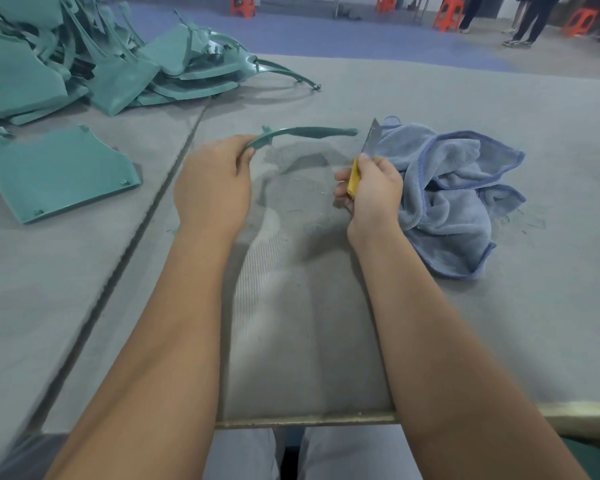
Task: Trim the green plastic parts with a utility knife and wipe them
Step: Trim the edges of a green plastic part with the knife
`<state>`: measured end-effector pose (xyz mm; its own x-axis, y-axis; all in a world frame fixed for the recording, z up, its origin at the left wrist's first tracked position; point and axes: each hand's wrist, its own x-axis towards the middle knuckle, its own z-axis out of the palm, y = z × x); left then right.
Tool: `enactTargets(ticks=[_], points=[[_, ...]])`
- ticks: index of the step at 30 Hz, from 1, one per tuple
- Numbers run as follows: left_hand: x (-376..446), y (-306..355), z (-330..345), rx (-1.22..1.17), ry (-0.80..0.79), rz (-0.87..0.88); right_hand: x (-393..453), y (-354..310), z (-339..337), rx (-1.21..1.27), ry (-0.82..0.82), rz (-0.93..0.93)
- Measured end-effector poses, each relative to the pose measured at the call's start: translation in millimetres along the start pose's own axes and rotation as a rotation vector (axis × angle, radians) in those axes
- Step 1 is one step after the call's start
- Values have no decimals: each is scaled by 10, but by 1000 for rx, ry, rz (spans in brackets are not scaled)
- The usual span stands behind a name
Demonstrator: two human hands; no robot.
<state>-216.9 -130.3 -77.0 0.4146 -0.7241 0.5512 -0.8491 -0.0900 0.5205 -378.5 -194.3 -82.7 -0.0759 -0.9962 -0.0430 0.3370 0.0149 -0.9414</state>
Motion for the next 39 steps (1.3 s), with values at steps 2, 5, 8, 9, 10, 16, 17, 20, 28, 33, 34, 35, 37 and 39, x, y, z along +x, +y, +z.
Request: enactTargets(ticks=[2, 5, 8, 9, 10, 16, 17, 20, 28, 33, 34, 35, 37, 39], points=[[42, -60, -25, 121, -29, -15, 0, 5, 0, -6, 3, -26], [17, -55, -23, 144, -116, -38, 16, 35, -1, -172, 39, -110], [-38, -26, 15, 146, -226, 17, 40, 75, -5, -351, 59, -122], [-38, -27, 27, 146, -246, 18, 43, 82, -5, -389, 53, -110], [-31, -33, 37, 148, -250, 8, 43, 84, -5, -410, 48, -107], [-15, -9, 70, 194, -69, 59, 16, 20, -21, -190, 4, -69], [-14, -13, 74, 193, -63, 63, 2, 15, -21, -160, -12, -69], [-38, -23, 79, 210, -58, 72, -44, 19, -13, -133, -48, -99], [-26, -15, 92, 198, -52, 18, -9, 97, 2, -291, -4, -107], [-37, -1, 92, 222, -51, 17, 10, 120, 4, -357, 0, -130], [-37, -1, 93, 224, -51, 16, 10, 119, 3, -366, -4, -127], [-35, -1, 94, 223, -52, 13, 10, 117, 2, -366, -14, -119], [-31, 0, 93, 220, -55, 7, 13, 103, -10, -337, -47, -89], [-31, 2, 92, 220, -53, 7, 16, 79, -29, -296, -90, -49]])
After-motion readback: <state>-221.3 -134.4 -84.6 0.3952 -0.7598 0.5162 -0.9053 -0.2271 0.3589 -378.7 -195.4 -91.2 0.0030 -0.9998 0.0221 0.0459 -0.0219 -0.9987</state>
